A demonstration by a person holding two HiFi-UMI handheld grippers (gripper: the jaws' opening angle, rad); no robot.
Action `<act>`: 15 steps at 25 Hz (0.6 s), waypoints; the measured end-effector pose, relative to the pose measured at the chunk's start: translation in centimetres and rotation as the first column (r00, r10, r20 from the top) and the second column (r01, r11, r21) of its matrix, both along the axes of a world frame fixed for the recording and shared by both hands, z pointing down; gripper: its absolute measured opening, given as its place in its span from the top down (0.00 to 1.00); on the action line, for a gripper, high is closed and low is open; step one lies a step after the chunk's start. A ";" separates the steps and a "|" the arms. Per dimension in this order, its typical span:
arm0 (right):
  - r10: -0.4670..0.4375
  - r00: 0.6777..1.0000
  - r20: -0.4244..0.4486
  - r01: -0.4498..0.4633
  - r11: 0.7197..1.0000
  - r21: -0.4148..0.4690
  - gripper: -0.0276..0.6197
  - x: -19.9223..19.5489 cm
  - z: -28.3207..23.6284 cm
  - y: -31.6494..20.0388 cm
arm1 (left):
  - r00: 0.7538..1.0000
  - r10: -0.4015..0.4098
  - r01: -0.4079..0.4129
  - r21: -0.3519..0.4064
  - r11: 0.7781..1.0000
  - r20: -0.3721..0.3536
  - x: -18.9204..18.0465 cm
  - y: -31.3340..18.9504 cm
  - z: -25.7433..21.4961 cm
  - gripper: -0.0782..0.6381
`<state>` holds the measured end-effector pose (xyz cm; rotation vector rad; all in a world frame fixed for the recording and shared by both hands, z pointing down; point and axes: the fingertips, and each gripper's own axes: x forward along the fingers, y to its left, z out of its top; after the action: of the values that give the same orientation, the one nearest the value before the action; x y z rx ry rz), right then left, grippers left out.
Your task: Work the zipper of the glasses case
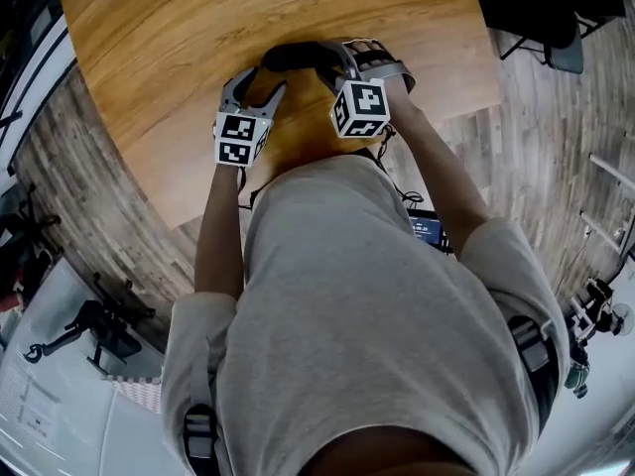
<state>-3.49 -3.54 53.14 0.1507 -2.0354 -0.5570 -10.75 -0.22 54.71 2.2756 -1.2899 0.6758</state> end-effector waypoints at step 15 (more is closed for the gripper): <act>0.413 0.880 0.233 -0.362 0.903 -0.233 0.58 1.5 -1.1 4.7 | 0.988 -0.156 0.156 -0.022 0.988 -0.011 -1.7 4.2 -2.1 0.63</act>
<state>-1.94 1.16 51.99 0.5427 -2.2334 -0.0945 -12.48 3.99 52.62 2.1318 -1.4300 0.6162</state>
